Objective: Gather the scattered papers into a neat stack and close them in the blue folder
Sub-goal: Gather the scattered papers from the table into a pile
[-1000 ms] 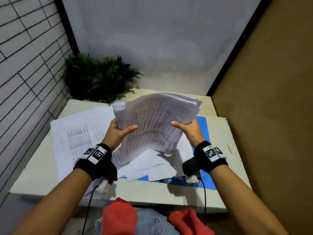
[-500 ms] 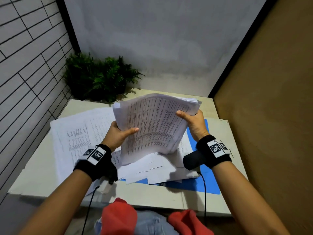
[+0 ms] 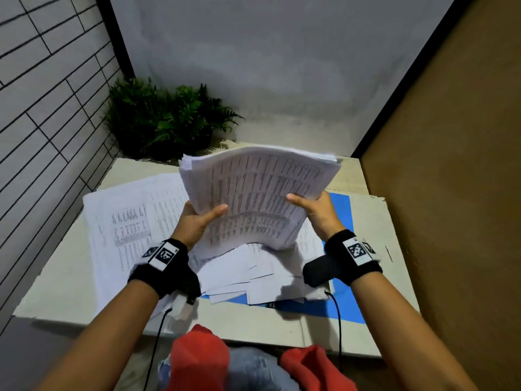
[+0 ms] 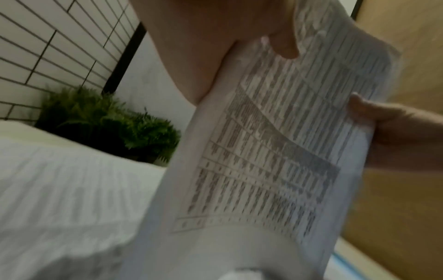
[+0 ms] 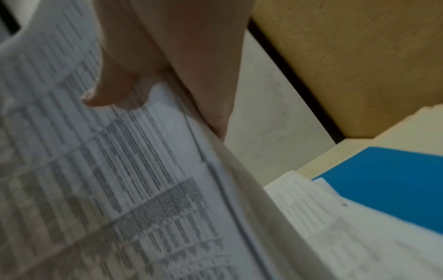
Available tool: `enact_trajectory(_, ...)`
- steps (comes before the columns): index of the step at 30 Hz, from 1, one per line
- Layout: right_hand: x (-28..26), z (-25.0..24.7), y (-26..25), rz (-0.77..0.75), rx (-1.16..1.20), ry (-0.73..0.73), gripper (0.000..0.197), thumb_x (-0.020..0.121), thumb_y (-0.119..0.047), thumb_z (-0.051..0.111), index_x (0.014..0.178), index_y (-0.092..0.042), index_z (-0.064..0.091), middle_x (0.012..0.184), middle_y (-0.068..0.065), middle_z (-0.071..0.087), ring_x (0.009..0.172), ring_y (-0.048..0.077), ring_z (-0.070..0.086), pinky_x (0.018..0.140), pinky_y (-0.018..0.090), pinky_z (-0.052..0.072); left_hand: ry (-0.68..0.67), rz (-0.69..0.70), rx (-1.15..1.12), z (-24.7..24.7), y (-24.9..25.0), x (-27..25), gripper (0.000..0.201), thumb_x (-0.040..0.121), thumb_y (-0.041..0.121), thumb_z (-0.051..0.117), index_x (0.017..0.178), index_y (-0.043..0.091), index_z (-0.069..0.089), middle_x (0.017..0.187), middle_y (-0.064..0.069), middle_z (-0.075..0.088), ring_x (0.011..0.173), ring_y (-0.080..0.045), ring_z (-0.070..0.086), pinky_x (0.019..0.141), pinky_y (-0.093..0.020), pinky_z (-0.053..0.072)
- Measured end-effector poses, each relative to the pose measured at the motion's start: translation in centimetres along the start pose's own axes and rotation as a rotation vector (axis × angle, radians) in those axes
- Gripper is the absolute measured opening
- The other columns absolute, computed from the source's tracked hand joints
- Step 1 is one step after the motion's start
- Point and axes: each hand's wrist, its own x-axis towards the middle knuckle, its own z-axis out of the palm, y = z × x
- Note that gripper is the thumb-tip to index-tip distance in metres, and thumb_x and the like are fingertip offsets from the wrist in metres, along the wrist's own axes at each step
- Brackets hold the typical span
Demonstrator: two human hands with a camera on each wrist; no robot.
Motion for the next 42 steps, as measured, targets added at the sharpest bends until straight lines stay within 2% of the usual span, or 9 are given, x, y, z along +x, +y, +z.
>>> enact_trajectory(4, 1.7, -0.4, 3.5, 0.156, -0.138, -0.043, 0.044, 0.074, -0.001, 0.071, 0.115, -0.01, 0.056, 0.12, 0.015, 0.062, 0.096, 0.012, 0.063, 0.085, 0.022, 0.053, -0.054, -0.171, 0.219, 0.7, -4.6, 0.7, 0.051, 0.069, 0.049, 0.067, 0.107, 0.016, 0.06, 0.109, -0.008, 0.065, 0.104, -0.025, 0.061, 0.096, -0.04, 0.047)
enact_trajectory(10, 3.3, -7.2, 8.6, 0.568, -0.513, 0.233, 0.065, 0.078, -0.017, 0.072, 0.132, -0.003, 0.04, 0.137, 0.02, 0.044, 0.124, 0.034, 0.047, 0.099, 0.041, 0.039, 0.171, -0.149, 0.285, -0.2, -4.5, 2.1, 0.025, 0.09, 0.028, 0.051, 0.07, 0.013, 0.048, 0.054, -0.002, 0.038, 0.048, -0.016, 0.032, 0.047, -0.023, 0.028)
enact_trajectory(14, 3.2, -10.5, 11.2, 0.678, -0.558, 0.327, 0.027, 0.078, -0.025, 0.073, 0.067, -0.018, 0.049, 0.074, 0.014, 0.053, 0.067, 0.025, 0.05, 0.06, 0.037, 0.04, 0.225, -0.191, 0.342, -3.8, -5.6, 1.8, 0.032, 0.091, 0.025, 0.05, 0.061, 0.017, 0.043, 0.049, -0.004, 0.034, 0.046, -0.016, 0.028, 0.048, -0.027, 0.023)
enact_trajectory(17, 3.8, -9.2, 12.7, 0.771, -0.493, 0.238, 0.02, 0.072, -0.035, 0.075, 0.071, -0.017, 0.067, 0.042, 0.005, 0.061, 0.048, 0.02, 0.054, 0.075, 0.045, 0.052, 0.241, -0.251, 0.365, -5.9, -6.7, 1.2, 0.034, 0.09, 0.025, 0.052, 0.06, 0.015, 0.042, 0.049, -0.005, 0.033, 0.045, -0.016, 0.028, 0.049, -0.026, 0.022)
enact_trajectory(20, 4.0, -5.3, 12.0, 0.83, -0.503, 0.108, 0.042, 0.069, -0.038, 0.078, 0.081, -0.012, 0.047, 0.038, 0.001, 0.049, 0.036, 0.011, 0.048, 0.06, 0.03, 0.044, 0.257, -0.286, 0.364, -6.8, -7.4, 0.8, 0.033, 0.09, 0.025, 0.053, 0.061, 0.014, 0.043, 0.051, -0.006, 0.034, 0.046, -0.016, 0.028, 0.049, -0.026, 0.023)
enact_trajectory(22, 4.4, -3.8, 11.8, 0.77, -0.502, 0.078, 0.061, 0.059, -0.043, 0.082, 0.098, -0.009, 0.05, 0.085, 0.015, 0.06, 0.077, 0.023, 0.061, 0.077, 0.035, 0.044, 0.261, -0.294, 0.372, -7.0, -7.6, 0.6, 0.032, 0.09, 0.025, 0.053, 0.062, 0.013, 0.043, 0.051, -0.005, 0.033, 0.046, -0.016, 0.027, 0.049, -0.026, 0.023)
enact_trajectory(25, 4.5, -3.2, 10.4, 0.631, -0.675, 0.104, 0.062, 0.086, -0.022, 0.063, 0.135, 0.003, 0.034, 0.137, 0.024, 0.043, 0.128, 0.036, 0.042, 0.101, 0.039, 0.038, 0.272, -0.283, 0.375, -7.1, -7.6, 0.4, 0.032, 0.09, 0.024, 0.053, 0.061, 0.013, 0.043, 0.051, -0.005, 0.033, 0.048, -0.017, 0.028, 0.05, -0.027, 0.023)
enact_trajectory(29, 4.6, -4.6, 7.5, 0.467, -0.828, 0.104, 0.029, 0.09, -0.015, 0.054, 0.115, 0.001, 0.054, 0.111, 0.019, 0.06, 0.11, 0.033, 0.056, 0.078, 0.03, 0.041, 0.283, -0.276, 0.341, -7.4, -7.5, 0.2, 0.032, 0.09, 0.023, 0.053, 0.061, 0.015, 0.042, 0.054, -0.004, 0.033, 0.05, -0.017, 0.029, 0.051, -0.027, 0.023)
enact_trajectory(42, -0.5, -13.4, -2.5, 0.153, -0.911, 0.335, 0.022, 0.087, -0.01, 0.056, 0.107, -0.002, 0.062, 0.092, 0.011, 0.058, 0.091, 0.021, 0.053, 0.075, 0.03, 0.037, 0.26, -0.208, 0.33, -6.5, -6.6, -0.1, 0.018, 0.09, 0.022, 0.053, 0.085, 0.004, 0.05, 0.069, -0.009, 0.045, 0.063, -0.017, 0.04, 0.055, -0.028, 0.029)
